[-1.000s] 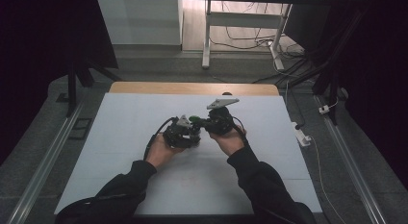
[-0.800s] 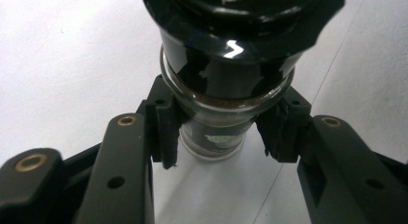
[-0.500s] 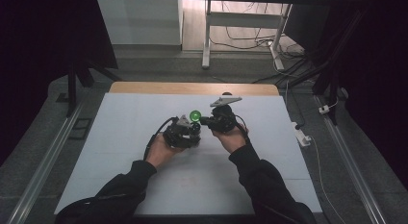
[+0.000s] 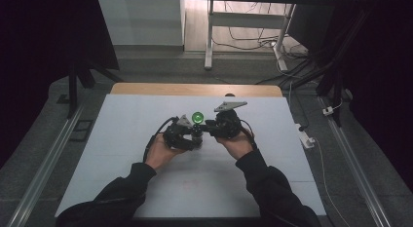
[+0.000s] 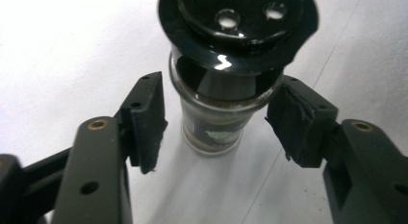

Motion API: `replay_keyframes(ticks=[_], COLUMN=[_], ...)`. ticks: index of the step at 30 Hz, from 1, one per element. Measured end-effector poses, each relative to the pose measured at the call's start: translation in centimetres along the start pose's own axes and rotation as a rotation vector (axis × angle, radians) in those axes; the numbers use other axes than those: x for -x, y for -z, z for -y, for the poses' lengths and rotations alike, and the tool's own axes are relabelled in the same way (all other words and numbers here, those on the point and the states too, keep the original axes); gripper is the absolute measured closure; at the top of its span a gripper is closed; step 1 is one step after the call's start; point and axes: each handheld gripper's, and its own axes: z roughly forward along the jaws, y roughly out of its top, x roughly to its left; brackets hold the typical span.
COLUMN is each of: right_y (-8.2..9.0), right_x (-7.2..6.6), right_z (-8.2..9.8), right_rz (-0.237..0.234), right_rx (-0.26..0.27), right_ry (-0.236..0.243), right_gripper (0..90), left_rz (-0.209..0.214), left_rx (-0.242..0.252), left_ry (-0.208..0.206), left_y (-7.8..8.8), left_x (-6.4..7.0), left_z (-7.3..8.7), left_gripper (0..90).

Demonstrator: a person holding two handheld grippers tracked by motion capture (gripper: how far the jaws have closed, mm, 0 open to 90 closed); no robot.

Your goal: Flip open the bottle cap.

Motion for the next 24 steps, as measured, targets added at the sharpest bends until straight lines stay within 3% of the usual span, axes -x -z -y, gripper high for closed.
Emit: replay_keyframes(ticks=[9, 15, 24], right_y=[0.7, 1.2, 2.1], right_x=[-0.9, -1.1, -1.8], right_z=[1.1, 1.9, 2.7], right_rz=[-0.003, -0.025, -0.024], right_rx=[-0.014, -0.019, -0.038], right_ry=[0.002, -0.022, -0.018], right_gripper=[50.1, 37.6, 22.6], left_rz=[0.033, 0.071, 0.088], left_rx=[-0.012, -0.02, -0.037], left_ry=[0.024, 0.047, 0.071], left_y=[1.4, 2.4, 4.1], left_x=[-0.2, -0.1, 0.4], left_z=[0.4, 0.8, 1.3], left_gripper=[26.0, 18.8, 11.6])
